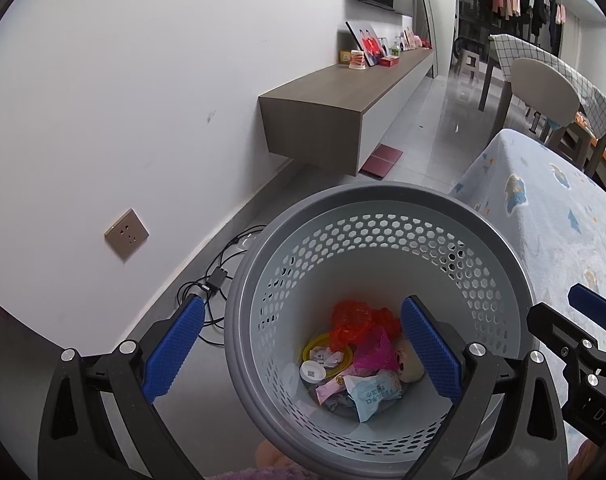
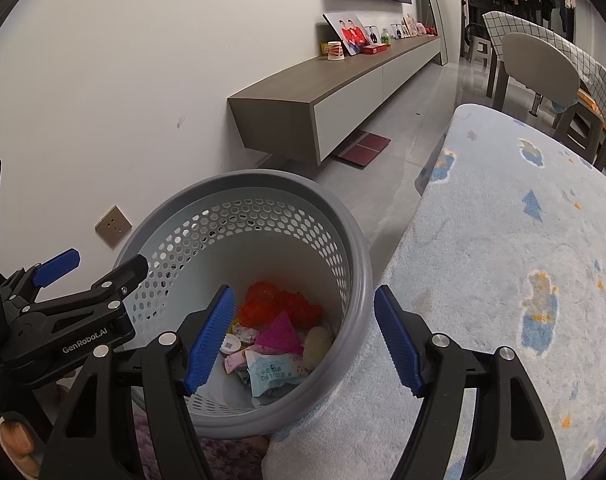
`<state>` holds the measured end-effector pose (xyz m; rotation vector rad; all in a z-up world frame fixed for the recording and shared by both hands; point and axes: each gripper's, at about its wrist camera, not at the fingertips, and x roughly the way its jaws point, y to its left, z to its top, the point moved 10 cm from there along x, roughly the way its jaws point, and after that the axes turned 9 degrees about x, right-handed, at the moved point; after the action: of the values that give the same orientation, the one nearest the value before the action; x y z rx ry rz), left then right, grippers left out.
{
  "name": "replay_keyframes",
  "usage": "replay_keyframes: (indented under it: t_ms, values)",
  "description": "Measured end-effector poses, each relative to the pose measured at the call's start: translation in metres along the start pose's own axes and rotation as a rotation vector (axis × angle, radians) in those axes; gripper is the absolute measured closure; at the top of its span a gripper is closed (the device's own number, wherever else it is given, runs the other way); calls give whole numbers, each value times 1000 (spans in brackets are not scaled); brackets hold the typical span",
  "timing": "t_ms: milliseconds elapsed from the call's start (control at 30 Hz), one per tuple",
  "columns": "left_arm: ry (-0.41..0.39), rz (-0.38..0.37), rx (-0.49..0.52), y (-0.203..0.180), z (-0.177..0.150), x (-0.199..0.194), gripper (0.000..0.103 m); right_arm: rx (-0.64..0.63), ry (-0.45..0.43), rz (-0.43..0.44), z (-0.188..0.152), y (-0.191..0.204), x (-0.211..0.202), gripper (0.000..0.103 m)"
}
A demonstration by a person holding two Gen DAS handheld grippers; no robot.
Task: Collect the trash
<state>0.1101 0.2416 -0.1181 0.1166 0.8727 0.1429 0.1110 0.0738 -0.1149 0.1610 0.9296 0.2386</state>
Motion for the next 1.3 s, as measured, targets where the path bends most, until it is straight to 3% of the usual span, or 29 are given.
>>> replay_keyframes:
  t_ms: [1300]
  values:
    - [2, 24, 21, -3, 0, -1, 6, -8, -4, -7, 1, -1, -1, 34]
